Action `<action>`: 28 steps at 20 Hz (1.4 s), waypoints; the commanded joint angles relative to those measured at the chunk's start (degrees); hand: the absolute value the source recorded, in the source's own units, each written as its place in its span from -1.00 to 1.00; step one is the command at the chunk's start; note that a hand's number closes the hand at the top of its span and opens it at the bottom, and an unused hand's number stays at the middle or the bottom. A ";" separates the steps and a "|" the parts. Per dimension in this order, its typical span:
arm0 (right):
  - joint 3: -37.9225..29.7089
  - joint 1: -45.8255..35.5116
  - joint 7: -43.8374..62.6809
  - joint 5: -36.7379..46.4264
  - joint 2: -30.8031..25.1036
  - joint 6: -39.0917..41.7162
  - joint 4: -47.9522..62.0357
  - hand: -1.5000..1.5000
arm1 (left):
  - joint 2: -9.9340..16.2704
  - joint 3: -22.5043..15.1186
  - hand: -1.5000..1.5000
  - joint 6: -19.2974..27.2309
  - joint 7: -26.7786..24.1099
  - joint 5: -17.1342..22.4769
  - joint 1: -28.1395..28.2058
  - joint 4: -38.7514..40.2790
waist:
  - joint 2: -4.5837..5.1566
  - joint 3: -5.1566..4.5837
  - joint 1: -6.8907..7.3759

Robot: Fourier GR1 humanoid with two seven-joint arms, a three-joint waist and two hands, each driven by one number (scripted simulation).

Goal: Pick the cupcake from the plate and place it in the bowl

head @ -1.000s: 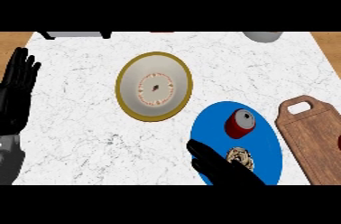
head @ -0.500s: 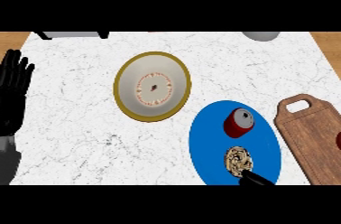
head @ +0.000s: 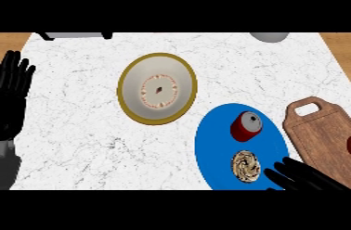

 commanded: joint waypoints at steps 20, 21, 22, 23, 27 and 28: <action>5.25 -5.58 7.20 13.26 13.00 20.30 7.18 -1.00 | -3.53 1.58 0.00 -3.37 1.36 -2.83 -3.41 1.37 | 0.45 0.16 1.94; 3.98 -8.81 8.09 10.72 13.87 23.48 8.31 -1.00 | -3.47 2.10 0.00 -3.73 0.11 -3.40 -1.21 0.85 | 0.47 0.14 2.18; 6.91 -10.02 6.01 15.41 16.51 21.40 12.45 -1.00 | -2.38 2.97 0.00 -3.63 1.53 -3.27 -5.67 3.22 | 0.54 0.16 2.12; 3.60 -9.85 5.98 13.38 16.86 23.02 12.89 -1.00 | -3.61 2.07 0.00 -2.52 1.00 -4.80 -2.19 -0.41 | 0.43 0.16 2.04; 2.57 -8.24 3.34 17.60 18.47 23.86 15.60 -1.00 | -3.94 3.62 0.00 -4.59 0.47 -3.94 0.92 -1.09 | 0.37 0.16 1.83; 7.11 -12.18 7.27 19.86 23.24 25.93 15.42 -1.00 | -4.81 3.20 0.00 -4.30 -0.20 -4.86 -4.40 4.05 | 0.47 0.14 1.79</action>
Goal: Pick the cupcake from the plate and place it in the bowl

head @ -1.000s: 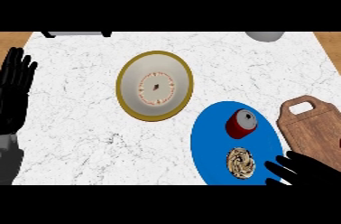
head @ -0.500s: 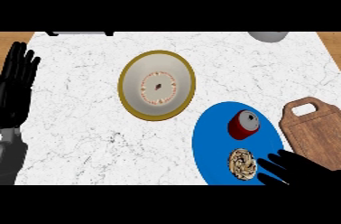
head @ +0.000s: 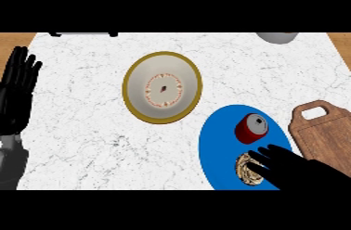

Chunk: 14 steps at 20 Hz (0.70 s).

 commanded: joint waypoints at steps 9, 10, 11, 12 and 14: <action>0.72 0.08 -9.34 10.94 10.86 1.49 7.40 -1.00 | -2.05 1.48 0.00 -0.72 1.86 -2.71 0.72 -2.24 | -0.07 0.00 -0.18; 1.50 0.87 -10.89 12.93 11.50 -0.49 9.23 -1.00 | -1.66 2.84 0.00 -2.41 -0.03 -1.44 3.03 -2.96 | -0.07 0.00 -0.09; 2.38 1.18 -13.57 15.01 11.96 -2.32 12.22 -1.00 | -2.20 2.35 0.00 -1.91 0.84 -1.83 -0.06 -0.74 | -0.03 0.01 -0.22; 0.76 -1.63 -12.20 12.99 13.30 1.40 10.85 -1.00 | -3.22 1.63 0.00 -2.09 -0.10 -2.42 -0.09 -0.83 | -0.02 0.00 -0.16; 2.03 -5.57 -10.29 14.96 16.78 3.78 14.09 -1.00 | -3.28 2.16 0.00 -1.71 0.97 -2.85 0.72 -1.60 | 0.00 -0.01 0.05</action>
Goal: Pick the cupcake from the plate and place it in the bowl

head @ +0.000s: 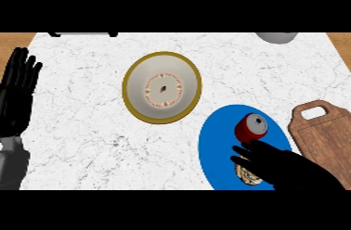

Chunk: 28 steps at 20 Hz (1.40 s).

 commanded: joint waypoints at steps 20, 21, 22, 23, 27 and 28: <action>-1.35 -0.87 -3.84 16.38 13.23 1.70 13.16 -1.00 | -1.80 3.56 0.00 -3.15 0.94 -1.61 -0.12 -1.41 | -0.03 -0.01 -0.05; 1.87 -0.22 -1.10 18.88 16.07 -0.26 13.81 -1.00 | -2.75 2.14 0.00 -0.95 1.65 -3.77 -0.54 -1.16 | -0.02 -0.01 -0.07; -3.12 -3.78 -7.33 17.26 12.83 -1.30 20.53 -1.00 | -0.89 3.79 0.00 -3.06 0.83 -2.55 -3.73 3.24 | 0.05 0.00 -0.07; 0.12 -5.98 -5.34 20.14 16.62 -2.21 22.92 -1.00 | -1.22 3.74 0.00 -2.97 0.98 -2.55 -1.23 -0.42 | 0.03 0.00 0.18; -4.06 -5.85 -13.76 17.22 15.05 -7.72 23.38 1.00 | -1.58 3.86 0.00 -2.66 2.55 -2.28 -3.08 0.81 | 0.05 0.02 0.11; -2.01 -2.21 -14.16 19.68 14.90 -10.57 21.92 1.00 | -1.64 3.51 0.00 -2.79 3.52 -2.58 -1.52 -1.23 | -0.01 0.01 0.02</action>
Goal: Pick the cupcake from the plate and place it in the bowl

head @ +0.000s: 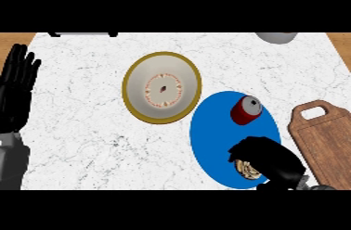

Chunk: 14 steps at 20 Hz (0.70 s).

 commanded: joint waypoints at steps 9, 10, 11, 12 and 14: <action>-2.90 1.01 -4.93 3.60 2.46 -3.54 -2.61 1.00 | -2.71 -0.69 0.00 0.42 -1.27 -2.06 2.12 -1.80 | 0.01 0.04 -0.07; -2.83 -1.66 -6.63 3.86 4.59 -6.62 2.53 1.00 | -0.95 0.58 0.00 -0.53 0.31 -0.89 -1.47 1.53 | 0.07 0.04 -0.04; -11.63 -7.06 -6.91 -0.46 0.32 -3.08 6.27 1.00 | -0.34 0.77 0.00 -1.13 0.50 -0.26 -1.45 1.11 | 0.18 0.05 0.20; -14.52 -3.27 -6.62 -0.12 -2.30 -6.16 7.91 1.00 | -0.70 0.83 0.00 -1.61 -1.64 -0.48 1.45 0.57 | 0.20 0.07 0.08; -21.51 -8.85 -1.87 -0.88 -2.79 -4.98 17.16 1.00 | -0.21 1.30 0.00 -1.68 0.24 0.75 -0.94 0.23 | 0.82 0.17 1.50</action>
